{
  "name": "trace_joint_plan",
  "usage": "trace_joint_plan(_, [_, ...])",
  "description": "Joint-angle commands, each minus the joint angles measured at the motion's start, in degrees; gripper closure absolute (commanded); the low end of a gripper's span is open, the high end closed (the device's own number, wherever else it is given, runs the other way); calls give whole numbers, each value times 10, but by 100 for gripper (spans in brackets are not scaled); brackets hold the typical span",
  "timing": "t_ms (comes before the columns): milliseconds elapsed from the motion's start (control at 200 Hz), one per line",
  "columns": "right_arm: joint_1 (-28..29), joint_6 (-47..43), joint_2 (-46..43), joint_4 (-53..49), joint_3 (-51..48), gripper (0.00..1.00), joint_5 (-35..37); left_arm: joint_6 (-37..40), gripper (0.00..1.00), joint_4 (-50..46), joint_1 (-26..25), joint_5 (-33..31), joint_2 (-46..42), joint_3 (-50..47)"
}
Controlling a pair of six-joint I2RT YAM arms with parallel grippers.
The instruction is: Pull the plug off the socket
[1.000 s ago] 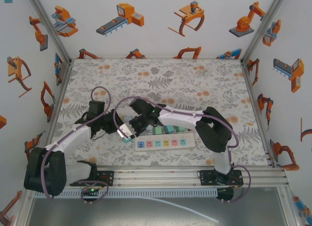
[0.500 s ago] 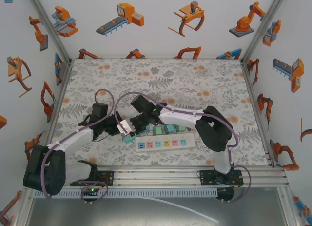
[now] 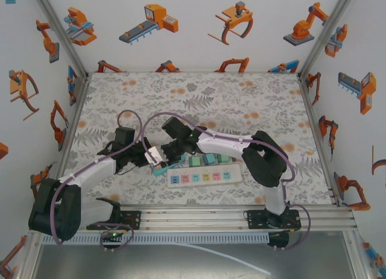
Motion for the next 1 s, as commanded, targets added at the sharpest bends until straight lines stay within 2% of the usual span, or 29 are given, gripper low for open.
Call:
trace_joint_plan(0, [18,-5,-38,-8,24,90,-40,15,59,-90,-3,-108,31,-28])
trace_joint_plan(125, [26,-23,-51,-16,13,91,12,14,59,-89,-3,-112,31,-27])
trace_joint_plan(270, [33,-22,-69,-6,-3,93,25,18,59,-83,-4,-106,36,-26])
trace_joint_plan(586, [28,71,-79,17,-1,93,-20,16,58,-89,-7,-120,36,-23])
trace_joint_plan(711, [29,66,-86,19,-6,94,-10,14,58,-90,-8,-128,33,-24])
trace_joint_plan(806, [35,25,-97,6,-15,96,1,13,59,-90,-10,-131,36,-23])
trace_joint_plan(996, [30,68,-98,11,-13,99,-50,15,58,-92,-13,-135,44,-18])
